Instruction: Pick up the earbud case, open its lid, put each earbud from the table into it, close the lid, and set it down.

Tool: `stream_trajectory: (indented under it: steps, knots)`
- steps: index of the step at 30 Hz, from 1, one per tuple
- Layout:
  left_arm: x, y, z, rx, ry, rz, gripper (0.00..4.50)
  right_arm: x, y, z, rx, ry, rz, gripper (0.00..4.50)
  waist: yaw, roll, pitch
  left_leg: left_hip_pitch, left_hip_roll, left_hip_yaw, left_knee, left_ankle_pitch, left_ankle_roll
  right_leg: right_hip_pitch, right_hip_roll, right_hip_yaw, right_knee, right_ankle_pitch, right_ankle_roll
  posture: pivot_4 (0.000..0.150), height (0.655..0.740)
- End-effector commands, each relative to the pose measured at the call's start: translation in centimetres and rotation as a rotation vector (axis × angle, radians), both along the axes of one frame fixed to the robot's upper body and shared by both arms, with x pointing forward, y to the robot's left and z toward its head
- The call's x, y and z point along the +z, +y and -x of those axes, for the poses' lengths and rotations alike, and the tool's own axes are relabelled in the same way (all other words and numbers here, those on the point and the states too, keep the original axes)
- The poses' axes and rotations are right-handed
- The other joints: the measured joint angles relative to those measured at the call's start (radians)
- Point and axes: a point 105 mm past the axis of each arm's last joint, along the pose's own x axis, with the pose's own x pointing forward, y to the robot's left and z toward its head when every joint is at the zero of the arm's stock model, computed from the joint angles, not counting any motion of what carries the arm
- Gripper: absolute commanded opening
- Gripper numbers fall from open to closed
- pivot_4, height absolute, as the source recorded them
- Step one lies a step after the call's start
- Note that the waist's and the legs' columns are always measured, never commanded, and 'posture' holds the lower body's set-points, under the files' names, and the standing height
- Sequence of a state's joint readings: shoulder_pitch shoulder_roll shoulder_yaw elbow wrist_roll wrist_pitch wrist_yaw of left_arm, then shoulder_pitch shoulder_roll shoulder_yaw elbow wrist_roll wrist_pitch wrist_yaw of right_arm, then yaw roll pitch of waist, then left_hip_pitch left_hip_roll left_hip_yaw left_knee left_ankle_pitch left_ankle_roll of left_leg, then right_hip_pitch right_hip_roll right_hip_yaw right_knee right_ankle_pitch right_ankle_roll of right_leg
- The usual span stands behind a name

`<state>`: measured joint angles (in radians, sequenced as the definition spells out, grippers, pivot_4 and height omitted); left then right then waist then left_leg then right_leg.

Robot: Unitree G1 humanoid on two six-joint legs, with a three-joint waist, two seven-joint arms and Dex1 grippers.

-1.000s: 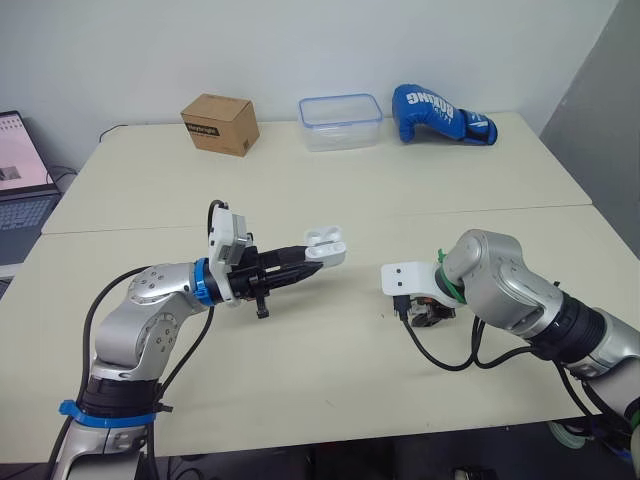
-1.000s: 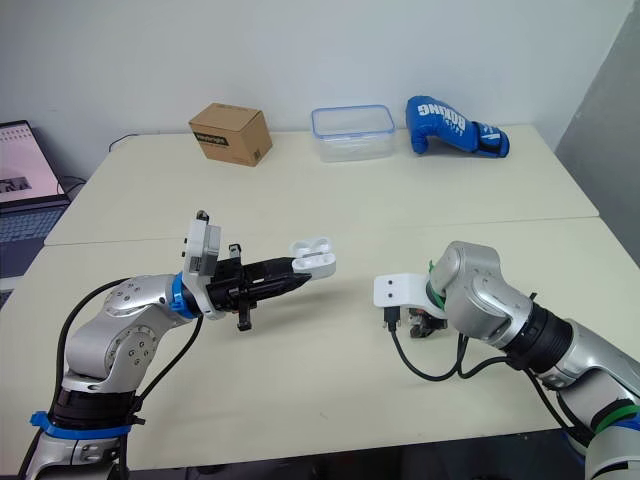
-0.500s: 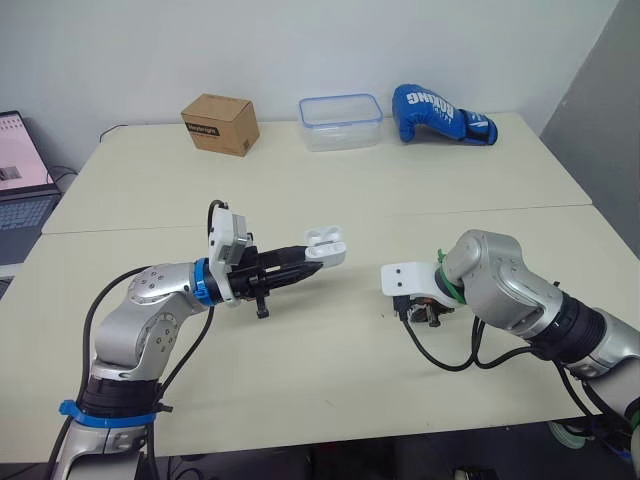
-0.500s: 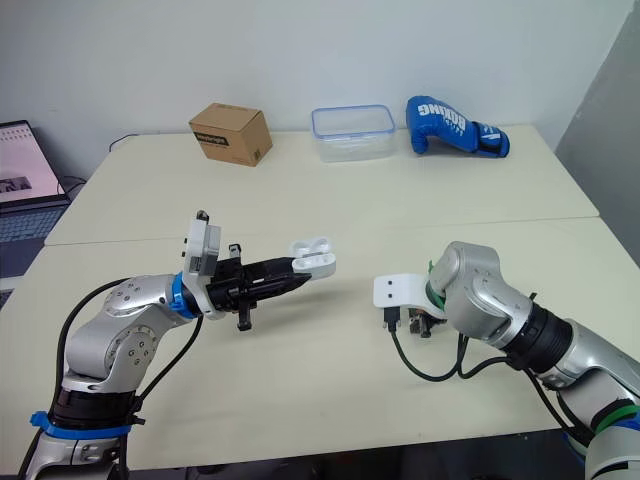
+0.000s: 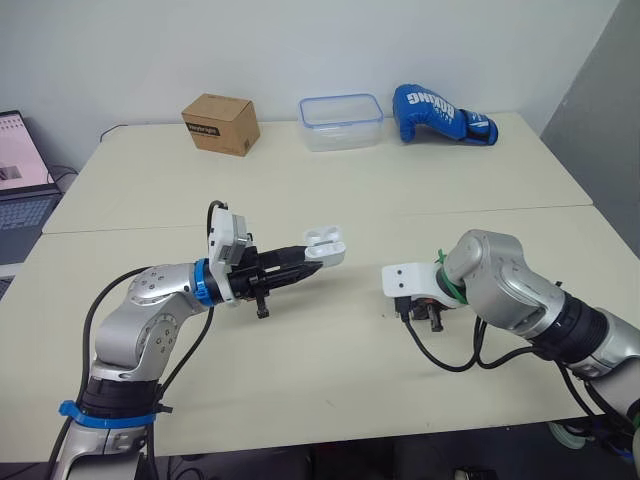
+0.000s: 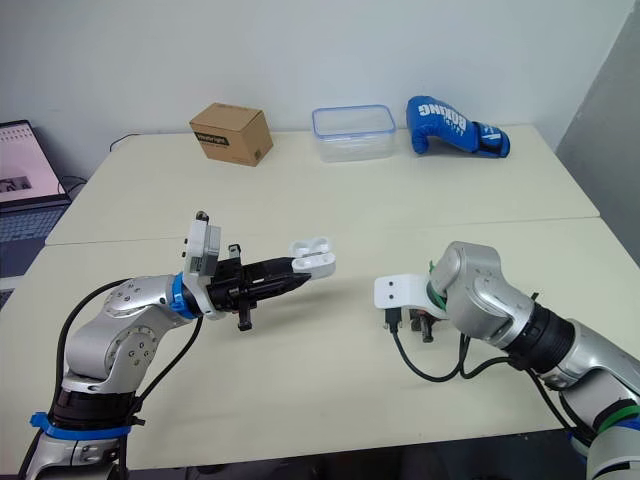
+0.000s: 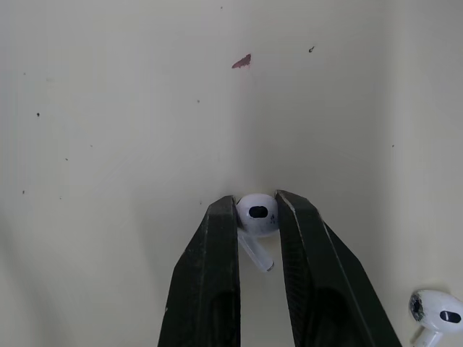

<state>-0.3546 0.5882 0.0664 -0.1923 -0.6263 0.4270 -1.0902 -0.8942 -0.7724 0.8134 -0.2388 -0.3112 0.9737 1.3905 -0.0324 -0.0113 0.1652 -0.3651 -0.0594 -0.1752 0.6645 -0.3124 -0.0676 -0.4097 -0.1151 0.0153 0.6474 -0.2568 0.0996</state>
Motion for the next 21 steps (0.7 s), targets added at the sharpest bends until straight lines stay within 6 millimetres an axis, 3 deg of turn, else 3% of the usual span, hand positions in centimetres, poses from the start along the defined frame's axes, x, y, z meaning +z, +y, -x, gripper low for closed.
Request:
stream_trajectory:
  steps: [1,6,12,17,21]
  knots:
    - [0.7,-0.2,0.3,-0.003,-0.051,0.002,0.71,1.6,0.0,-0.1,-0.008,-0.041,-0.035,0.38,0.000,0.000,0.000,0.000,0.000,0.000,0.000,0.000,0.000,0.000,0.000,0.000,0.000,0.000,0.000,0.150,0.7307]
    - [0.7,0.1,-0.4,0.042,-0.064,0.047,0.71,4.9,-0.3,0.5,-0.173,-0.029,-0.292,0.38,0.002,0.000,0.000,-0.001,0.000,0.000,0.000,0.000,0.000,0.000,0.000,0.000,0.000,0.000,0.000,0.150,0.7307]
    - [0.6,0.2,-1.4,0.048,-0.077,0.061,0.71,8.3,0.8,0.9,-0.432,0.029,-0.734,0.38,0.003,0.000,0.000,0.000,0.000,-0.001,0.000,0.000,0.000,0.000,0.000,0.000,0.001,0.000,-0.001,0.150,0.7307]
    - [0.6,0.0,-2.4,0.035,-0.084,0.061,0.71,11.4,1.7,0.6,-0.504,0.042,-1.182,0.38,0.003,0.000,0.000,0.000,-0.001,-0.001,0.000,0.000,0.000,0.000,0.000,0.000,0.001,0.001,-0.001,0.150,0.7307]
    - [0.7,-0.5,-2.9,0.019,-0.094,0.064,0.71,13.2,2.6,1.0,-0.491,0.039,-1.405,0.38,0.000,0.000,0.000,0.000,-0.001,-0.001,0.000,0.000,0.000,-0.001,0.000,0.000,0.002,0.001,-0.001,0.150,0.7307]
